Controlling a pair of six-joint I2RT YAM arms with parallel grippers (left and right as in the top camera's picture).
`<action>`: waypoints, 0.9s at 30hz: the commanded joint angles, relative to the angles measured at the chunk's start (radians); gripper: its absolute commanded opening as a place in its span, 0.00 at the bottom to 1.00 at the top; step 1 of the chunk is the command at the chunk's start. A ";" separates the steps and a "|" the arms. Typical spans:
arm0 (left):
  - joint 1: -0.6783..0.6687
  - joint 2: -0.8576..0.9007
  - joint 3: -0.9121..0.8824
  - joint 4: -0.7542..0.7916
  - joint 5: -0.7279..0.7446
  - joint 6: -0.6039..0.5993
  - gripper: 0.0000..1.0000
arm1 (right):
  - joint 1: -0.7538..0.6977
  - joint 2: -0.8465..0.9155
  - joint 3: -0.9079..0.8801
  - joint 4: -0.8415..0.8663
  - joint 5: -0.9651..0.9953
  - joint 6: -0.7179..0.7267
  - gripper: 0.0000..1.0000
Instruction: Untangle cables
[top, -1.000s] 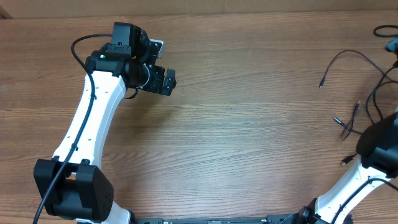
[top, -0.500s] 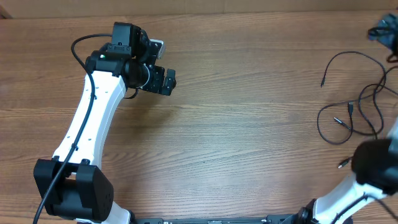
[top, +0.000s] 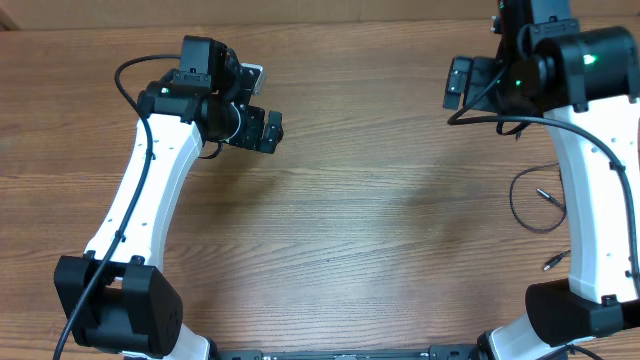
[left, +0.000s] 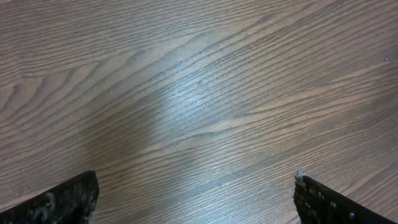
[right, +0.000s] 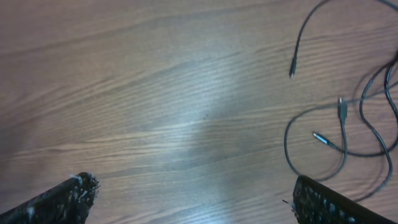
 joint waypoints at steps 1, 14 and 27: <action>0.002 -0.021 0.000 -0.001 -0.002 -0.017 1.00 | 0.012 -0.003 -0.038 0.002 0.023 0.023 1.00; 0.002 -0.020 0.000 -0.001 -0.002 -0.017 1.00 | 0.011 -0.001 -0.070 -0.031 -0.114 0.023 1.00; 0.002 -0.020 0.000 -0.001 -0.002 -0.017 1.00 | 0.032 -0.154 -0.161 0.206 -0.153 0.023 1.00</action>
